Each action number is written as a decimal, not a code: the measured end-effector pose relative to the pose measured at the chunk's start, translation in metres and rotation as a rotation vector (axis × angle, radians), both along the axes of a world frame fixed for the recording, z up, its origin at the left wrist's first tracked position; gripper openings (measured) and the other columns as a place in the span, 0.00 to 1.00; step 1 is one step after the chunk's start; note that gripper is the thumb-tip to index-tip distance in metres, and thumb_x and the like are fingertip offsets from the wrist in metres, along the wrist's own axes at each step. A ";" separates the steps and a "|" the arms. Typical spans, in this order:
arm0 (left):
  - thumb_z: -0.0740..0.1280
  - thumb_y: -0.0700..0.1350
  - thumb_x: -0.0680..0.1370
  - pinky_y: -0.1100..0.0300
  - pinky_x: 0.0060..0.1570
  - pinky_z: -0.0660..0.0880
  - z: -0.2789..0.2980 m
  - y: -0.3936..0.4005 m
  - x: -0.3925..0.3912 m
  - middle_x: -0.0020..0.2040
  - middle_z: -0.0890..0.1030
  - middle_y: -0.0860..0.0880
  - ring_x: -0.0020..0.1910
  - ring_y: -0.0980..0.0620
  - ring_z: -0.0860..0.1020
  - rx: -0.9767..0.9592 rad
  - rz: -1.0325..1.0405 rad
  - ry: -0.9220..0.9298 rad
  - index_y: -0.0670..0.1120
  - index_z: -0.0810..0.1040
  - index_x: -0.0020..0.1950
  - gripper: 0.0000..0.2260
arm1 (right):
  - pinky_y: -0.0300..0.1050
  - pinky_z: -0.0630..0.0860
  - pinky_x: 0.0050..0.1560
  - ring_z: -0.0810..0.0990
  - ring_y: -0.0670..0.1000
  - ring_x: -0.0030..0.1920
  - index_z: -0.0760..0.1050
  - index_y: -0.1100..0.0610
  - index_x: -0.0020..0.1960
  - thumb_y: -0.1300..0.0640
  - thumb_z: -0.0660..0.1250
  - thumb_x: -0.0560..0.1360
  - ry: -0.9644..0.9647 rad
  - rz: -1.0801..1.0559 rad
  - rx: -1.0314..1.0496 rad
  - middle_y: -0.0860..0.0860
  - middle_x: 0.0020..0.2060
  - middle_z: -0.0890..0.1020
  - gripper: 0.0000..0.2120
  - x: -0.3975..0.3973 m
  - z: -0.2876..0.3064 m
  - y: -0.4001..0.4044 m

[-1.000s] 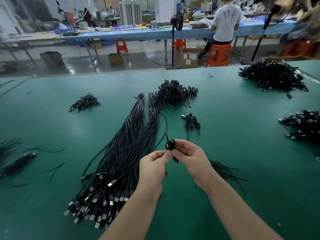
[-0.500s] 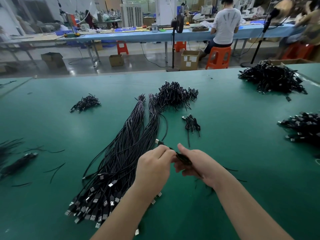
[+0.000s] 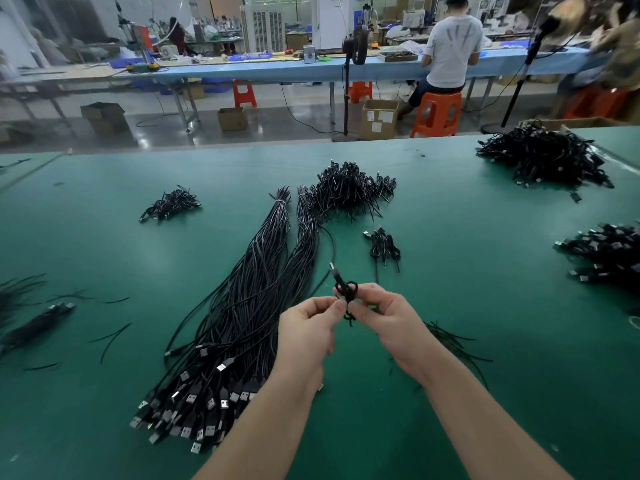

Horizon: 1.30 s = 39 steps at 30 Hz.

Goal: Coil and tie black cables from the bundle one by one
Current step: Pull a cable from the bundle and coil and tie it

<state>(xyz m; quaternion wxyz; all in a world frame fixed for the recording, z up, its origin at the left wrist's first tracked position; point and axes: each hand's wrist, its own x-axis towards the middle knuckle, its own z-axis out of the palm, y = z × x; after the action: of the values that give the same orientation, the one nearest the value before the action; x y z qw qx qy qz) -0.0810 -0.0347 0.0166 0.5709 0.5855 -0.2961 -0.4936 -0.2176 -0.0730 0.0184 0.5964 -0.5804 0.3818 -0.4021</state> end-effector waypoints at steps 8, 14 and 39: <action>0.74 0.40 0.76 0.63 0.25 0.69 0.000 -0.002 0.008 0.27 0.77 0.52 0.24 0.55 0.69 -0.118 -0.032 -0.153 0.50 0.84 0.37 0.08 | 0.39 0.74 0.37 0.73 0.46 0.33 0.85 0.48 0.52 0.67 0.66 0.79 -0.049 -0.083 0.097 0.50 0.40 0.78 0.16 -0.005 0.003 -0.003; 0.74 0.37 0.75 0.62 0.41 0.79 -0.006 0.000 0.018 0.42 0.83 0.56 0.40 0.59 0.81 -0.602 -0.018 -1.017 0.45 0.85 0.44 0.03 | 0.40 0.72 0.31 0.75 0.49 0.31 0.84 0.57 0.44 0.41 0.68 0.75 0.075 0.079 0.360 0.52 0.35 0.80 0.18 -0.010 0.007 -0.005; 0.75 0.40 0.75 0.66 0.32 0.73 0.004 0.001 0.013 0.30 0.79 0.54 0.28 0.58 0.75 -0.213 0.028 -0.370 0.48 0.84 0.42 0.04 | 0.44 0.69 0.25 0.70 0.49 0.24 0.84 0.55 0.41 0.45 0.64 0.81 0.112 -0.183 0.120 0.52 0.28 0.76 0.18 -0.005 -0.001 0.001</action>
<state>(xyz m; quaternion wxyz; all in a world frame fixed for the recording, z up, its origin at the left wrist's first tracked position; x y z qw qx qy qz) -0.0675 -0.0339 0.0208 0.5723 0.6067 -0.4380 -0.3356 -0.2224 -0.0723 0.0175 0.5683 -0.5281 0.4895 -0.3983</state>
